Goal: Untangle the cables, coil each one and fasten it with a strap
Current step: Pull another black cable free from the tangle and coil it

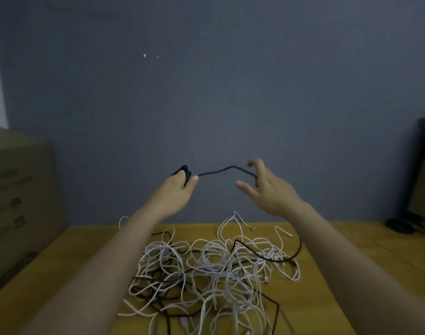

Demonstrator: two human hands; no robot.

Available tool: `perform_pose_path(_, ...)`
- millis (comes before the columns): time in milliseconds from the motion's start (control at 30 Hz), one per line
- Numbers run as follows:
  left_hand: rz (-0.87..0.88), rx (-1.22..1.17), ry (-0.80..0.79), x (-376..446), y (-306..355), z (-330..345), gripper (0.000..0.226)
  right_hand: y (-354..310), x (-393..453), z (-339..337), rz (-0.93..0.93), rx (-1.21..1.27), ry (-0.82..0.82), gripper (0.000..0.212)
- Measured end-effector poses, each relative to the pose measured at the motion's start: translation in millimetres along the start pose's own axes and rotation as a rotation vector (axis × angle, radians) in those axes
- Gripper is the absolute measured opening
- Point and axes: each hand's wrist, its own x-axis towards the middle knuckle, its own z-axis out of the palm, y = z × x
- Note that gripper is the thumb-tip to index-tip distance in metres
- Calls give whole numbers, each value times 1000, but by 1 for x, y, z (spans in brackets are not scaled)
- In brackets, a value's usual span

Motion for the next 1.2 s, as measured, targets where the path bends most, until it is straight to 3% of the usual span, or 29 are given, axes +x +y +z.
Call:
perform_pose_path(100, -20, -117, -74, -11, -6, 7, 35, 7, -29, 32, -17, -143, 157, 34)
perform_pose_path(167, -41, -268, -168, -19, -7, 11, 33, 14, -42, 45, 38, 116, 348, 28)
perform_pose_path(233, -80, -439, -314, -27, -7, 14, 33, 19, -45, 49, 121, 271, 434, 25)
perform_pose_path(367, -94, -737, -495, -42, -1, 17, 33, 11, -42, 54, 163, 11, 527, 19)
perform_pose_path(433, -102, -936, -459, -47, 3, 18, 32, 0, -47, 61, 29, -101, 446, 25)
perform_pose_path(500, -106, -1107, -403, -49, 6, 20, 32, -12, -57, 78, -93, -63, 213, 28)
perform_pose_path(600, -123, -1190, -288, -46, 13, 28, 35, -34, -76, 98, -46, 461, -86, 24)
perform_pose_path(667, -147, -1124, -171, -41, 15, 31, 38, -41, -84, 104, 75, 790, -81, 22)
perform_pose_path(767, -140, -872, -71, -39, 5, 32, 37, -37, -94, 101, 249, 1017, 51, 28)
perform_pose_path(900, -102, -663, -209, -51, -12, 33, 40, -24, -91, 67, 210, 766, 351, 23)
perform_pose_path(1034, -38, -732, -398, -67, -6, 35, 46, -19, -63, 34, 30, 400, 691, 29)
perform_pose_path(1100, -10, -827, -479, -74, 1, 34, 48, -21, -48, 33, 62, 242, 727, 36)
perform_pose_path(1200, -7, -1000, -489, -82, 8, 30, 45, -22, -39, 55, 79, 60, 502, 23)
